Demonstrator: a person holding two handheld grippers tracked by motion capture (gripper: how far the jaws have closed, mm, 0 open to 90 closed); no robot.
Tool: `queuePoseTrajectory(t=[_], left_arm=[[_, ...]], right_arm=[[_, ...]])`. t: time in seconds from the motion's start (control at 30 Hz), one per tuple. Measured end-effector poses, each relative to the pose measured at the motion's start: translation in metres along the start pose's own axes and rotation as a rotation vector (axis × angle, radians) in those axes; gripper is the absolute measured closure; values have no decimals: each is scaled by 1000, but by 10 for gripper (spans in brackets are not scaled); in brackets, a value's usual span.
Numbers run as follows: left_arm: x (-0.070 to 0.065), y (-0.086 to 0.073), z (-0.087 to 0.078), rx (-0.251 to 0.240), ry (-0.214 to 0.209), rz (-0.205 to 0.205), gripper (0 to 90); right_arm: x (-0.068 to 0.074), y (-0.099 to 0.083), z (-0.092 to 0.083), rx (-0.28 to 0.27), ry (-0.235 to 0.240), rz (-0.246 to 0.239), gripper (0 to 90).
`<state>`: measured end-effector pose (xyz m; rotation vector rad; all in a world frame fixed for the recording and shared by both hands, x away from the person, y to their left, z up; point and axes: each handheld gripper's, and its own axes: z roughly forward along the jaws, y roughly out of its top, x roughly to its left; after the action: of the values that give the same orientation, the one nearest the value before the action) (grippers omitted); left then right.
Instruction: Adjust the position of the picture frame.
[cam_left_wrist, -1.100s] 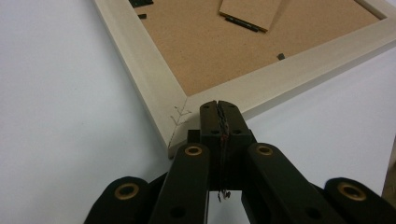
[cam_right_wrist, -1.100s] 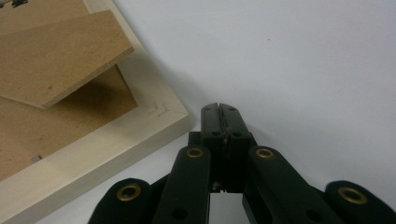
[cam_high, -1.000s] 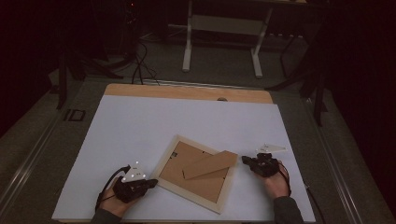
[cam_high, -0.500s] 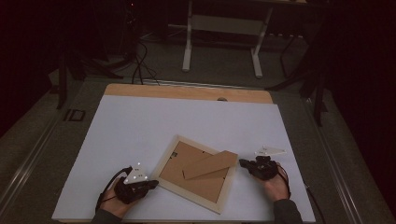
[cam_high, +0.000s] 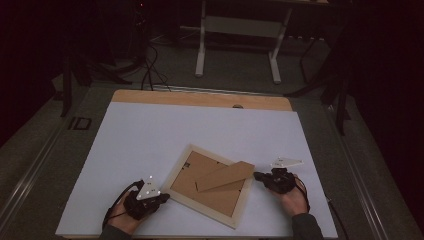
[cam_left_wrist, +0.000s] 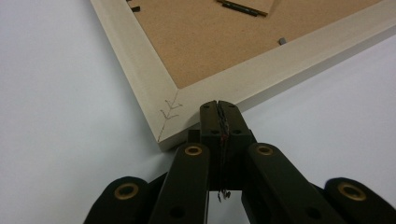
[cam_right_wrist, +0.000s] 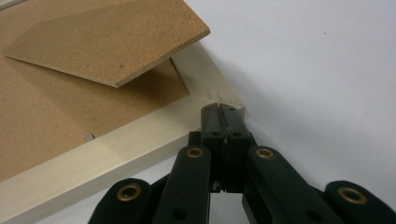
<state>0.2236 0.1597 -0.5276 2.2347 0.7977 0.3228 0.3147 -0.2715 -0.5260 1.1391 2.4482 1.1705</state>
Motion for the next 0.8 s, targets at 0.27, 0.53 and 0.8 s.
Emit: queuePoseTrajectory(t=[0.27,0.53,0.8], left_arm=[[3,4,3,2,0,-1,900],[7,9,10,-4,20,-10,900],[7,14,13,9,74,-12,900]], right_arm=[[-1,1,1,-3,-1,5,898],[-3,1,2,-8,-5,9,898],[-5,2,3,-15,-12,18,898]])
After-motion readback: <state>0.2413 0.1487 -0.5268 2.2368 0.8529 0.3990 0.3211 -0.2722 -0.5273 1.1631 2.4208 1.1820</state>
